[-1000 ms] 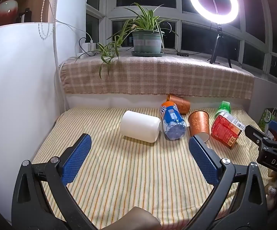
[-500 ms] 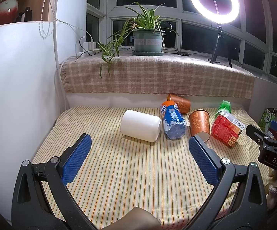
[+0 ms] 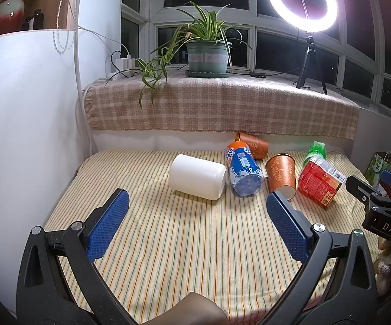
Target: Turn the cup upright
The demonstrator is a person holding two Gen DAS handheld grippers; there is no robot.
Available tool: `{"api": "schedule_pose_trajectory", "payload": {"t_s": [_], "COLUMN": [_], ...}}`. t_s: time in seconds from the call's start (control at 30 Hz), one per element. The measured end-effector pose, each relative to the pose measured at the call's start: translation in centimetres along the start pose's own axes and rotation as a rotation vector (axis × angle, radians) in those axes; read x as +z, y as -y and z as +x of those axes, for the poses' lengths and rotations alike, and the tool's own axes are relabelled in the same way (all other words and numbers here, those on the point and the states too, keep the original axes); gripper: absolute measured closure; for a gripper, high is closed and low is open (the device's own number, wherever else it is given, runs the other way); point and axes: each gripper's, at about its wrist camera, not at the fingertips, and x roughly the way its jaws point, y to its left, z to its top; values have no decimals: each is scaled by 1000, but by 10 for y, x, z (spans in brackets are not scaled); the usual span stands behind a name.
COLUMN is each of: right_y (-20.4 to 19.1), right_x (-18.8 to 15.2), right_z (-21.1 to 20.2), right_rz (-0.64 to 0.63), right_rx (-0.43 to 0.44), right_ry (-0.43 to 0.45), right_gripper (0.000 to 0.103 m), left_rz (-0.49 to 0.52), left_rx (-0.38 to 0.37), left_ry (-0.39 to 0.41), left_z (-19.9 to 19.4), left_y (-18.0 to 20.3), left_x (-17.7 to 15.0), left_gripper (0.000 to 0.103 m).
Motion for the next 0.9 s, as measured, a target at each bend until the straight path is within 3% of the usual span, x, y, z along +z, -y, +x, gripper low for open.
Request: {"api": "schedule_pose_trajectory", "payload": {"t_s": [0.9], "right_y": [0], "right_x": [1], "right_z": [0], "right_rz": [-3], "right_rx": [-5], "right_ry": [1], "right_gripper": [0], "left_rz": [-1], "left_rx": [0], "left_ry": [-1], "left_z": [-1], "left_y": [1], "left_x": [-1], "left_gripper": [0]}}
